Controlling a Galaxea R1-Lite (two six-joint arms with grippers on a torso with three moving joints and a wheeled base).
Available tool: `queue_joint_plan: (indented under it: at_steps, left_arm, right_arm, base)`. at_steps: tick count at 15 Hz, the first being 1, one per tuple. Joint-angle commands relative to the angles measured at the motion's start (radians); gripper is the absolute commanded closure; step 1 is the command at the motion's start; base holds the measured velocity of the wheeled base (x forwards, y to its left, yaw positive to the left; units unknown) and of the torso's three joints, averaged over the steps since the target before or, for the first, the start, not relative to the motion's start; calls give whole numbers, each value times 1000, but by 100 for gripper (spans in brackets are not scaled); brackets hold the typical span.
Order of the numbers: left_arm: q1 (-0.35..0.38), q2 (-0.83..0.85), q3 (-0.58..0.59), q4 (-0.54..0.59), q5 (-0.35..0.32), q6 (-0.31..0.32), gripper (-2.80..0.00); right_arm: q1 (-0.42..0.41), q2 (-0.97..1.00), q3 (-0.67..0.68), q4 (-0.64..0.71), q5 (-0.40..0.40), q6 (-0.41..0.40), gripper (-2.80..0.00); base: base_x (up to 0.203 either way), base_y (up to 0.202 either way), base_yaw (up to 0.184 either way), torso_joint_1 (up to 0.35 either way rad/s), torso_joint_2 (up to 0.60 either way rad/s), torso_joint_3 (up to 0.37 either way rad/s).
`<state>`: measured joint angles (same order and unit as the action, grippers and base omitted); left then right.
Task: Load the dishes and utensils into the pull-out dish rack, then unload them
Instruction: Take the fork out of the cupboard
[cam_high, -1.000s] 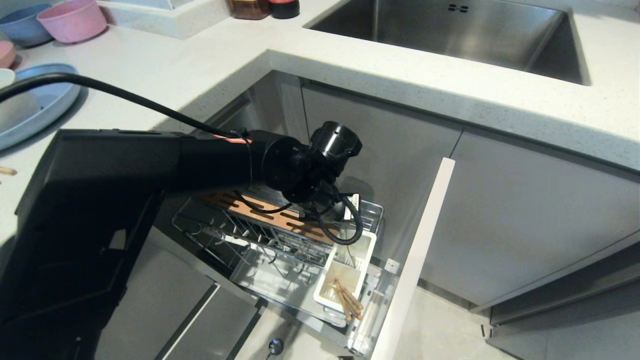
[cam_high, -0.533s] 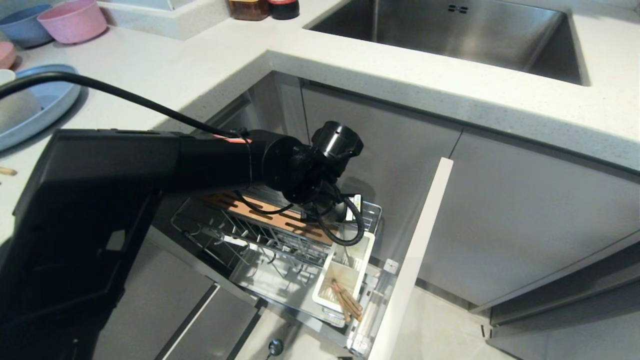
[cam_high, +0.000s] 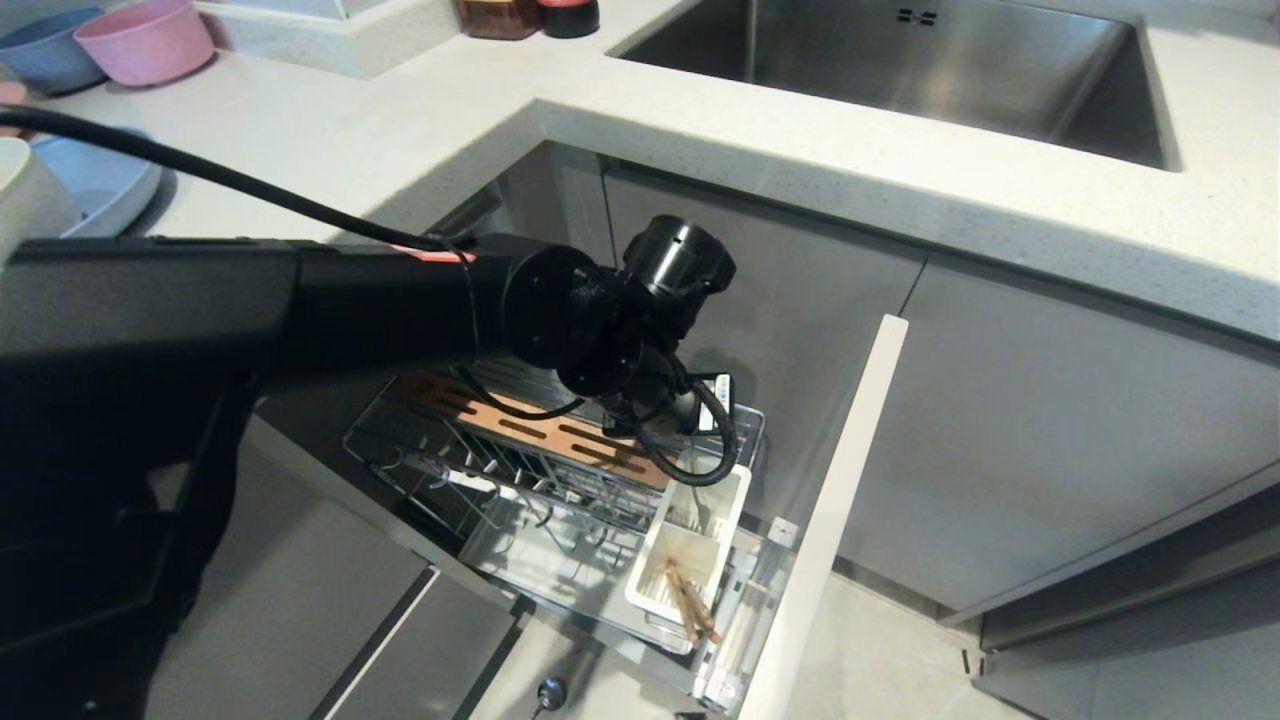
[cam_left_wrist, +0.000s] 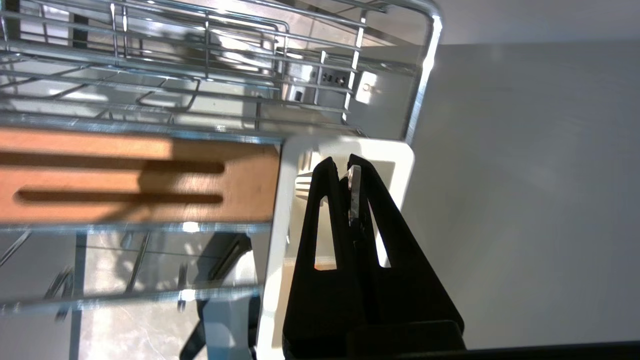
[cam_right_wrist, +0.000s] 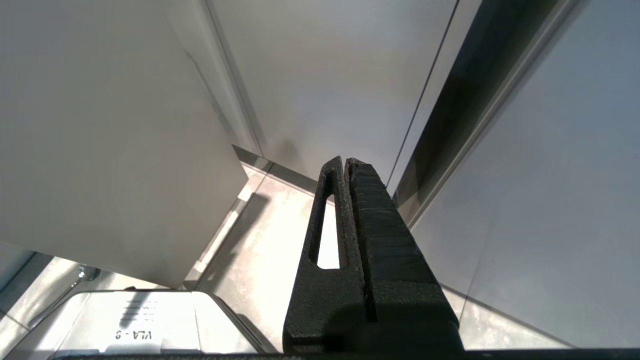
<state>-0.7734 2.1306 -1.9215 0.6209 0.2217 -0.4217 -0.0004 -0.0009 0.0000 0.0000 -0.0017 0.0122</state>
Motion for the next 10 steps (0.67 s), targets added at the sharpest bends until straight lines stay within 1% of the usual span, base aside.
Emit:
queue_joint_plan:
  at_steps: [1, 5, 10]
  left_arm:
    - [-16, -51, -1, 22, 1, -6, 0]
    - [-41, -89, -1, 61, 2, -18, 0]
    - [-53, -140, -1, 92, 12, -22, 0]
  right_arm:
    - [0, 1, 2, 0, 0, 0, 0]
    - [0, 1, 0, 0, 0, 0, 0]
    - [0, 1, 0, 0, 0, 0, 0]
  base:
    - [0, 0, 0, 0, 0, 0]
    - [0, 0, 0, 0, 0, 0]
    - [0, 0, 0, 0, 0, 0]
